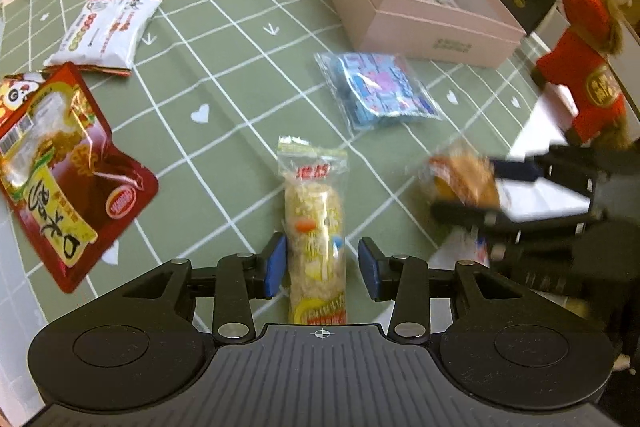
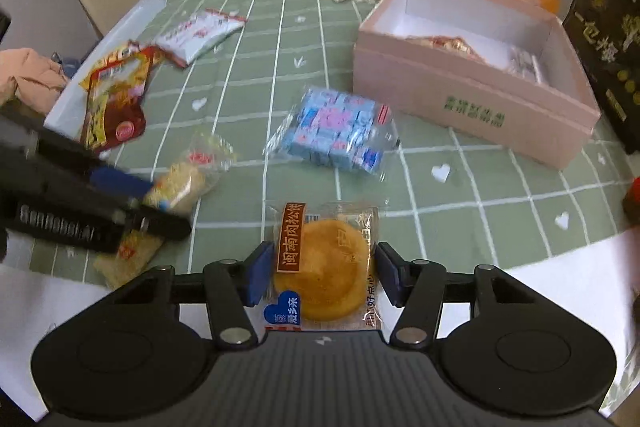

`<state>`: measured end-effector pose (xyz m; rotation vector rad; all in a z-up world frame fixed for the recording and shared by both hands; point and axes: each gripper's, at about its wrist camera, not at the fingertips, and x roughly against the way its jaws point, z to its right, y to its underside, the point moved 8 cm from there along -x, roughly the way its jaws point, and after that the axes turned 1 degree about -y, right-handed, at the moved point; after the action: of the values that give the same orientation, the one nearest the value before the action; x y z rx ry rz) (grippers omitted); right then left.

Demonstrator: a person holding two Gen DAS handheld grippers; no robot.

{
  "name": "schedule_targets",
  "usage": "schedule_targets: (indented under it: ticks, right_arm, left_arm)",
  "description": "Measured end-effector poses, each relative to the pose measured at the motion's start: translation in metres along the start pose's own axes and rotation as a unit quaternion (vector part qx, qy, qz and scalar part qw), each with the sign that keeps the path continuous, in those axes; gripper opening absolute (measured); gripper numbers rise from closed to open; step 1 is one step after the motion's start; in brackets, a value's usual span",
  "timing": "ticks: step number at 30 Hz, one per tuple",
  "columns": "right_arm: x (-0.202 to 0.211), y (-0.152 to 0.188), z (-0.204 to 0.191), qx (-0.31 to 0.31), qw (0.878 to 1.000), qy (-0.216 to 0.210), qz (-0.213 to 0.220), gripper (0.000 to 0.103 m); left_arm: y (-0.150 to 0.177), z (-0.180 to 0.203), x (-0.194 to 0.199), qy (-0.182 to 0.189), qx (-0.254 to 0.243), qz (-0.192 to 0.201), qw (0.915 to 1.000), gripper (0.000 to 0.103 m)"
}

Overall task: Organize snacks
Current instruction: 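Carry the rice-stick packet into the pink box and open the left gripper while the right holds the pastry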

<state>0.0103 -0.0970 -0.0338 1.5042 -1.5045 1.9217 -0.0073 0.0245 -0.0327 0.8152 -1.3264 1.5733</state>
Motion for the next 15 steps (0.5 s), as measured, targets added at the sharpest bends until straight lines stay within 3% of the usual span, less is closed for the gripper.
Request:
schedule_targets:
  ticks: [7, 13, 15]
  right_arm:
    - [0.012, -0.005, 0.023, -0.02, 0.999, 0.02, 0.019, 0.055]
    - [0.014, -0.001, 0.042, -0.042, 0.998, 0.039, 0.02, 0.055]
    - [0.016, 0.001, 0.046, -0.05, 0.998, 0.039, 0.021, 0.055]
  left_arm:
    - [0.004, 0.004, 0.001, -0.009, -0.006, 0.006, 0.9999, 0.043]
    - [0.007, -0.005, 0.003, 0.011, 0.033, 0.027, 0.999, 0.043]
    - [0.006, -0.009, 0.004, 0.01, 0.059, 0.02, 0.998, 0.033]
